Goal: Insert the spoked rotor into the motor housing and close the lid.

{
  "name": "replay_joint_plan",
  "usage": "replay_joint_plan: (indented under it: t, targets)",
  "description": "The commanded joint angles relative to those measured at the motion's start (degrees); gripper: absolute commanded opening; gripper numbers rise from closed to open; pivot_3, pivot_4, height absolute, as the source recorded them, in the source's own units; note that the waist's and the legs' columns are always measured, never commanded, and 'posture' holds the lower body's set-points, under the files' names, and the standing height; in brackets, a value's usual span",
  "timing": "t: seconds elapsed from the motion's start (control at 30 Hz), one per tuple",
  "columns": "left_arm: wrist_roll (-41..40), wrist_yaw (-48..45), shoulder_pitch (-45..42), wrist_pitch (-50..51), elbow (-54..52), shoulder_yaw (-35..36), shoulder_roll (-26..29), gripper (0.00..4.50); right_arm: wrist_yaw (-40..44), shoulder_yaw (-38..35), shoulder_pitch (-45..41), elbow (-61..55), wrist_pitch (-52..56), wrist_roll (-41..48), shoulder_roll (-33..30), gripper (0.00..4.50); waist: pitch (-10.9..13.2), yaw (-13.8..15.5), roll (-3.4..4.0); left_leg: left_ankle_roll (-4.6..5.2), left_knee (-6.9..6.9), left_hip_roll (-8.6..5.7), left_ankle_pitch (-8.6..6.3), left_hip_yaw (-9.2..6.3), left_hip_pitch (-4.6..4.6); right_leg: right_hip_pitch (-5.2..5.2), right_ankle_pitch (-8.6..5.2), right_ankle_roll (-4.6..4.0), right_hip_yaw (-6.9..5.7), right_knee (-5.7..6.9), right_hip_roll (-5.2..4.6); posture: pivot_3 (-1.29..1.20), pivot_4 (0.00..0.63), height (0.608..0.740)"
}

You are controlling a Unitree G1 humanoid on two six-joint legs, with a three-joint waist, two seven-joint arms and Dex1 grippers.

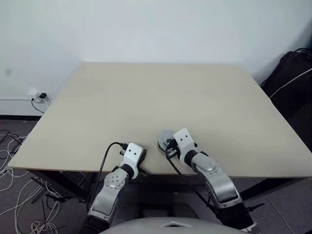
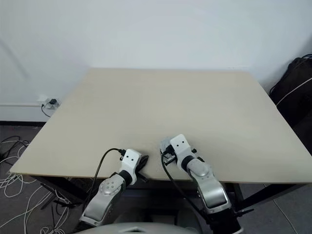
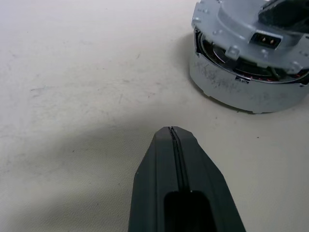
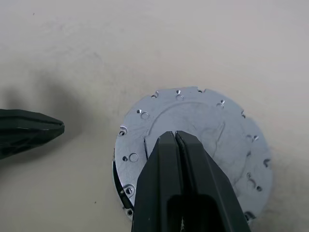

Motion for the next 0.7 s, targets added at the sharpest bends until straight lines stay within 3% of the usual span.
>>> replay_joint_plan:
  t: [0.03, 0.43, 0.53, 0.7]
  targets:
    - [-0.1, 0.3, -0.8, -0.3, -1.6, -0.1, -0.3, 0.0, 0.4, -0.9, -1.2, 0.9, 1.3, 1.4, 0.1, 0.07, 0.0, 0.0, 0.01, 0.0, 0.0, 0.0, 0.0, 0.0, 0.0, 0.0, 0.0, 0.0, 0.0, 0.0, 0.0, 0.0, 0.0, 0.74]
    - [-0.3, 0.2, -0.9, -0.5, -1.3, -0.2, -0.8, 0.0, 4.8, -1.9, 1.3, -2.0, 2.9, 5.5, -4.9, 0.07, -0.2, 0.0, 0.08, 0.0, 0.01, 0.0, 0.0, 0.0, 0.03, 0.06, -0.04, -0.05, -0.02, -0.01, -0.02, 0.0, 0.0, 0.74]
    - [-0.4, 0.1, -0.8, -0.5, -1.4, -0.1, -0.8, 0.0, 6.2, -3.8, 1.4, -3.2, 1.3, 7.5, -6.0, 0.66, -0.2, 0.0, 0.06, 0.0, 0.02, 0.0, 0.0, 0.0, 0.03, 0.06, -0.12, -0.18, -0.01, -0.01, -0.02, 0.0, 0.0, 0.74]
    - [-0.4, 0.2, -0.7, -0.6, -1.3, -0.1, -0.9, 0.0, 7.4, -5.5, 0.3, -3.4, 0.6, 8.9, -7.4, 2.32, -0.1, 0.1, 0.04, 0.01, 0.02, 0.0, 0.0, 0.0, 0.02, 0.05, -0.11, -0.17, -0.01, -0.02, -0.01, 0.0, 0.0, 0.74]
